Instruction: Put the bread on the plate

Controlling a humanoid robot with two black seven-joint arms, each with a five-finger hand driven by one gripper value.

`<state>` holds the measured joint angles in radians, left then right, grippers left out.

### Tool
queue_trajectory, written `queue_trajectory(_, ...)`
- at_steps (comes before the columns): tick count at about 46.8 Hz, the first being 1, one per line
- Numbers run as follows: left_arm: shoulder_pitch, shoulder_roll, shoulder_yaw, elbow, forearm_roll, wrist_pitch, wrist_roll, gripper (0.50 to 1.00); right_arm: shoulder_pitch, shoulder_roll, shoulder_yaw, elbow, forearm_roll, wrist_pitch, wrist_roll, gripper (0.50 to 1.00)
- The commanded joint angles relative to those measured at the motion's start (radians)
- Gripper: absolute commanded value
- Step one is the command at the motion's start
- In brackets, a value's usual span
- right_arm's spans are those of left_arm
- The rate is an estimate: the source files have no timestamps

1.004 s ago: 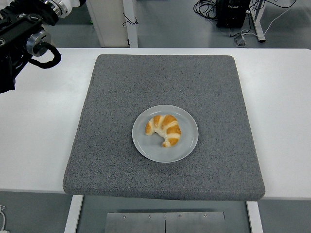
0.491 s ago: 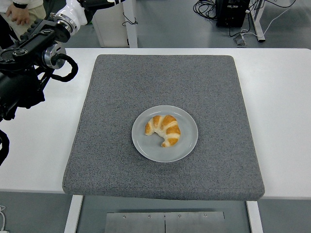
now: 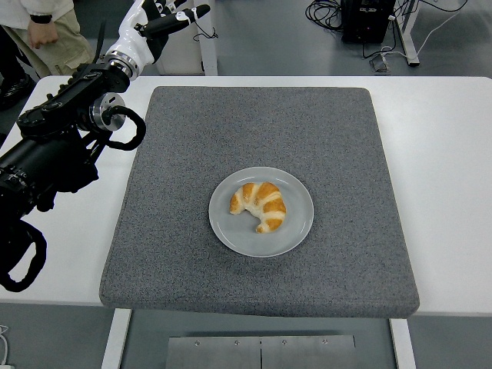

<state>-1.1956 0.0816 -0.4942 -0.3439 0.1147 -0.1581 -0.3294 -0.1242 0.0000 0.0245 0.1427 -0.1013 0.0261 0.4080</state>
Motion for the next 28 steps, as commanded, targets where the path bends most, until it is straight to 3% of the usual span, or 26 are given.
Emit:
queue_trajectory(1, 0.001, -0.003, -0.017, 0.029, -0.046, -0.001, 0.015, 0.972, 0.0, 0.0, 0.0, 0.0, 0.0, 0.0, 0.0, 1.0)
queue_trajectory(28, 0.087, -0.082, -0.155, 0.04, -0.121, 0.0, 0.069, 0.972, 0.0, 0.0, 0.0, 0.0, 0.0, 0.0, 0.0, 1.0)
